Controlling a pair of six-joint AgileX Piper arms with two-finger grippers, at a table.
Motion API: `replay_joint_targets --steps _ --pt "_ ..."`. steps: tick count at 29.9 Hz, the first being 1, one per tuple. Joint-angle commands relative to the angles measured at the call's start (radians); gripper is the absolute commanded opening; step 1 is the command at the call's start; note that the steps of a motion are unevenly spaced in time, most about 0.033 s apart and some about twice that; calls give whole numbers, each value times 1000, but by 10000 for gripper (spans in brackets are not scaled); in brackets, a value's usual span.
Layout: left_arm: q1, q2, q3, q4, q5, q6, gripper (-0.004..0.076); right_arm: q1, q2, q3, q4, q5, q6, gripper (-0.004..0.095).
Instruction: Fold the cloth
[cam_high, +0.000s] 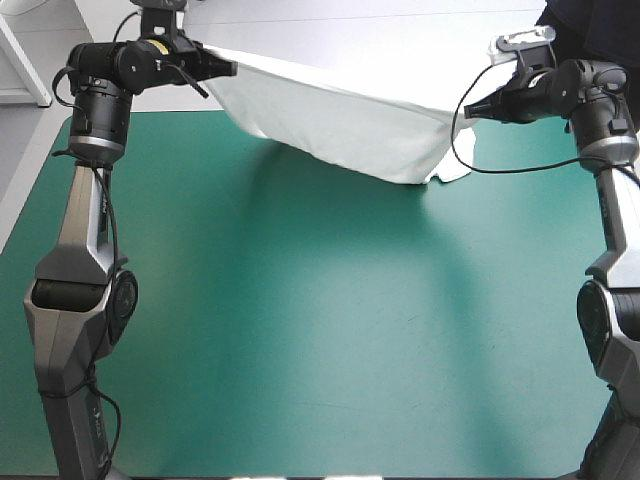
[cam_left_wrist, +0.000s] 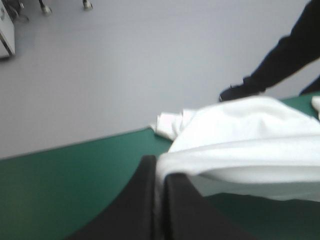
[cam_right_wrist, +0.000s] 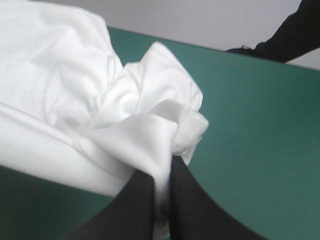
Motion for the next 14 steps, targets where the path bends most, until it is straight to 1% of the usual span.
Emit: replay_joint_targets --steps 1,4,8,11,14 --pt "21 -79 27 24 34 -5 -22 -23 -58 5 -47 32 -35 -17" --pt "21 -97 85 -12 145 8 -22 -23 -60 11 -47 105 -66 -17" --pt "21 -150 190 -33 243 18 -22 -23 -85 14 -24 158 -75 -17" --pt "21 -218 285 -52 248 20 -22 -23 -116 25 9 189 -95 -17" --pt "21 -308 393 -55 249 20 -22 -23 -183 113 23 197 -109 -17"
